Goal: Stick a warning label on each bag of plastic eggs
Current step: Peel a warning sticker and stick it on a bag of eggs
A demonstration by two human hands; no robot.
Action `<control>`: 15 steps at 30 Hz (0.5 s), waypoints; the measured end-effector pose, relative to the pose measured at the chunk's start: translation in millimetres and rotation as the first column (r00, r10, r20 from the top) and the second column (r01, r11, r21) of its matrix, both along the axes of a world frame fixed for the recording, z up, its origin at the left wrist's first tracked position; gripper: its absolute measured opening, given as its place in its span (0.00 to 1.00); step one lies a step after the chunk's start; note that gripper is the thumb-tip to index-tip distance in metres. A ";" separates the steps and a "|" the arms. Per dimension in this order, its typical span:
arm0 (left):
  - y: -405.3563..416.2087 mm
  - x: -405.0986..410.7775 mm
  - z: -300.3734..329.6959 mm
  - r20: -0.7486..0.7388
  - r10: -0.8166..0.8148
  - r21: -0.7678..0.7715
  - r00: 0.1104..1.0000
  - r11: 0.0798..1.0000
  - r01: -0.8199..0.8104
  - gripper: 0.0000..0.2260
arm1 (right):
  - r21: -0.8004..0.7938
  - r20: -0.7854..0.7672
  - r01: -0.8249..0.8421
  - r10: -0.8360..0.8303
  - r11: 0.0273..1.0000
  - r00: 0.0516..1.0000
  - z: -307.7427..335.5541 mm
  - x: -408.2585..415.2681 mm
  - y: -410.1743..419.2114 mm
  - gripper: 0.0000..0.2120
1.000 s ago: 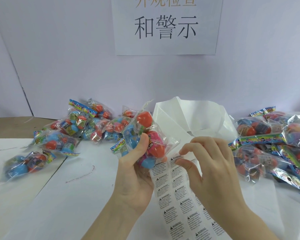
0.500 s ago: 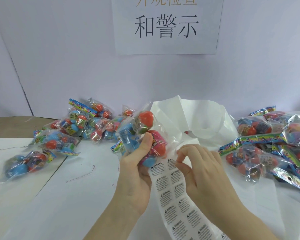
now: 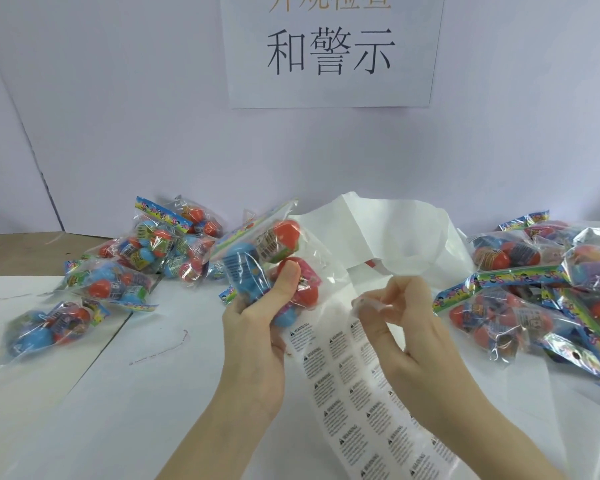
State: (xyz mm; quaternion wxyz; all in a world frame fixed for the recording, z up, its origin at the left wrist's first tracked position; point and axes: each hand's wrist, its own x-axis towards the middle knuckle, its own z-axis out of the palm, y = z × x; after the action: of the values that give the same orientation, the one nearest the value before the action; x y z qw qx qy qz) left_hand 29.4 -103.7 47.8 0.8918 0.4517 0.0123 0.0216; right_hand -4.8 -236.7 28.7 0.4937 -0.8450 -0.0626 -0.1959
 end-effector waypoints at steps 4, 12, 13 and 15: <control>-0.5 -0.4 -0.9 0.025 0.033 0.137 0.999 0.990 -0.036 0.27 | 0.344 0.096 0.023 -0.060 0.939 0.994 7.4 -1.0 -1.9 0.18; -5.4 -6.7 1.0 0.154 -0.117 0.321 0.981 0.945 0.062 0.14 | 0.566 0.036 -0.047 0.033 0.823 0.999 14.6 -0.7 -5.3 0.32; -5.8 -7.1 1.1 0.153 -0.114 0.336 0.982 0.940 0.057 0.16 | 0.572 0.032 -0.039 0.025 0.820 0.999 14.7 -0.4 -5.7 0.32; -6.7 -8.3 1.8 0.151 -0.095 0.374 0.984 0.927 0.032 0.18 | 0.549 0.041 -0.006 -0.020 0.836 0.999 14.3 -0.5 -5.5 0.30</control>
State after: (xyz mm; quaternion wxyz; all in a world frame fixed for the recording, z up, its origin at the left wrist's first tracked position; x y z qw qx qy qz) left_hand 21.1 -110.4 49.6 0.7889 0.6083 -0.0812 0.0321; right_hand -5.2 -242.2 43.0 0.7130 -0.6635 -0.0117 -0.2265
